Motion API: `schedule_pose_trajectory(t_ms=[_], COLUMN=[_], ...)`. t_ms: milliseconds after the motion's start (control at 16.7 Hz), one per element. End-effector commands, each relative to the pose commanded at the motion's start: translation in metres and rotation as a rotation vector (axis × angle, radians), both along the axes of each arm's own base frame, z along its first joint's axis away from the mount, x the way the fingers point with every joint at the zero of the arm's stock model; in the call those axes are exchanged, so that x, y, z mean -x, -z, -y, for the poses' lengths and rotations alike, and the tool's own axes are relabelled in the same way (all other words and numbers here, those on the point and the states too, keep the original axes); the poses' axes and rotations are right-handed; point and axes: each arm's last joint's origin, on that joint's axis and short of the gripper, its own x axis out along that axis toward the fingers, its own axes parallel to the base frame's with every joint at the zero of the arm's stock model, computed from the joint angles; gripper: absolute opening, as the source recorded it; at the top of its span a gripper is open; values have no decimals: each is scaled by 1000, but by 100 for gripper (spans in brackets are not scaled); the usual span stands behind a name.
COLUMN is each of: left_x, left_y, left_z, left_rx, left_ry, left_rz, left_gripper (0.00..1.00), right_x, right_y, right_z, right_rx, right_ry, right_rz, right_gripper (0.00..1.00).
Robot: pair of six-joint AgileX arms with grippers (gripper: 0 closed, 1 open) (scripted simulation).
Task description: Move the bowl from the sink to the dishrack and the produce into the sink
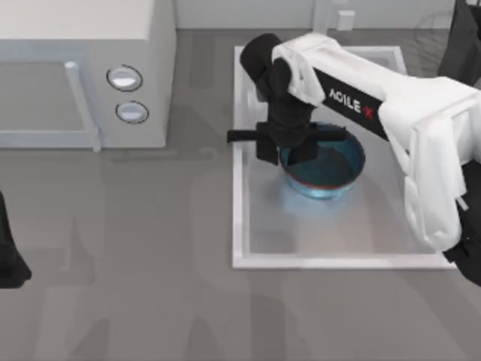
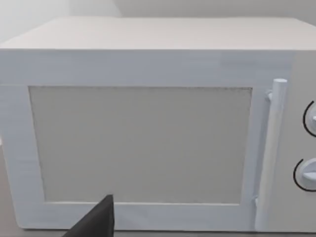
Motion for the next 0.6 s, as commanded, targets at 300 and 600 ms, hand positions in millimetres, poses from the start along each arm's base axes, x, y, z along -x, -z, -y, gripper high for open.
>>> schedule_pose_trajectory(t_ms=[300,600], left_x=[0,0], left_y=[0,0], left_z=[0,0], left_rx=[0,0], left_ry=[0,0], left_rz=[0,0], left_gripper=[100,100], right_x=[0,14], right_y=[0,-18], right_z=[0,-8], right_rx=[0,16], right_ry=[0,6], right_rz=[0,-25], right_gripper=[0,0])
